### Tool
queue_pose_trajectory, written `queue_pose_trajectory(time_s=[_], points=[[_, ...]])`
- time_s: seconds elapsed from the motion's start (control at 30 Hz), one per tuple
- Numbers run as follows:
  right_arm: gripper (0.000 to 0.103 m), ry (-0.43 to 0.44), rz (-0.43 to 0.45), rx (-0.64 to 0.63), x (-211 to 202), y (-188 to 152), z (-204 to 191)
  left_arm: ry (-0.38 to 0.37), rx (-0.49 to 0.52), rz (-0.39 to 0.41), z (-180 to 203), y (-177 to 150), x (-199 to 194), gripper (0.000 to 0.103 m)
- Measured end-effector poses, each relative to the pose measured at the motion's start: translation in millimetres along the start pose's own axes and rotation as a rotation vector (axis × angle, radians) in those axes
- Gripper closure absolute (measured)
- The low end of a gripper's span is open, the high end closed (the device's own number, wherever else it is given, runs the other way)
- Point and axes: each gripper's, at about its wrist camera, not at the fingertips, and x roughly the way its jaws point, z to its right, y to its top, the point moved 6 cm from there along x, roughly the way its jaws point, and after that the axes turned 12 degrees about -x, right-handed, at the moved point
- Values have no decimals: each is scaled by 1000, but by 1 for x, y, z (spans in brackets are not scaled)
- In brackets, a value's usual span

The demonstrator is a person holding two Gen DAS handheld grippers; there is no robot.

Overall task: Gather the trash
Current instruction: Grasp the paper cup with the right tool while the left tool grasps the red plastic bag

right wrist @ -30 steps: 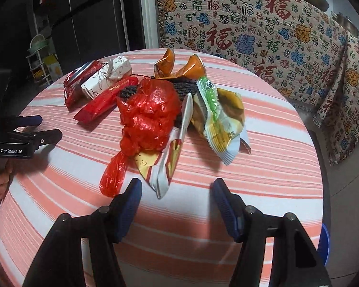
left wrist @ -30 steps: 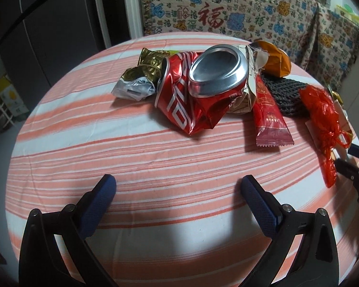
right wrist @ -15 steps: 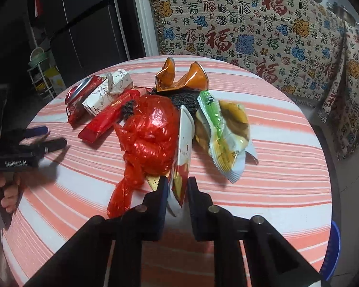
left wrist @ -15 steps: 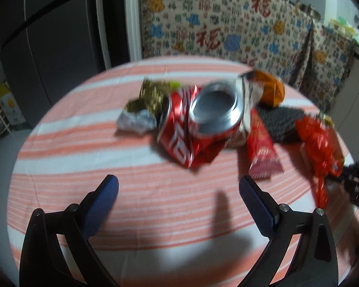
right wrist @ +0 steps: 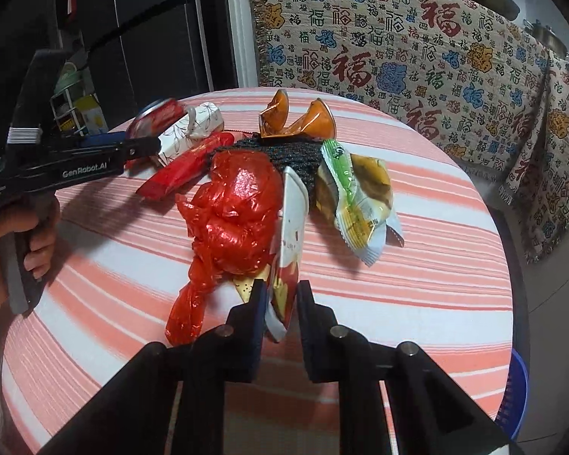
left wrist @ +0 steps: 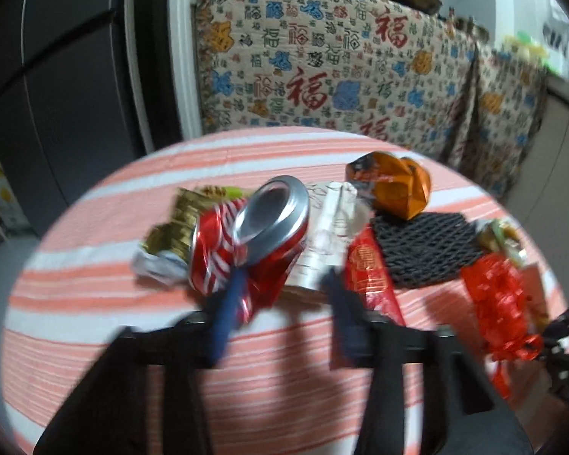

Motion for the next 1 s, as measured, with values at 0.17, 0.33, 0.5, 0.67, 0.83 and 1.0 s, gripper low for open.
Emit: queue_pose_trajectory(time_s=[0.17,0.33,0.5,0.67,0.83,1.0], points=[[88,19,6,-8,-7,-4,5,-8,-39,-4,-20,-5,-13,98],[88,60,19,-16,-15,0,2,-28,-41,-80,-37,-18,-38,102],[88,65,3,-35,-17,-5,-1,-101,18,-179,-31,-49,-70,100],[88,47,-16,-15,-15,-12,5,-201,93,-213,19,-76,-83,35],[91,16,-26,-8,-13,-15,8,-306,104,-186,85,-89,-98,16],[91,-7,-24,31,-14,-15,18,-252,58,-175,117,-82,-74,12]])
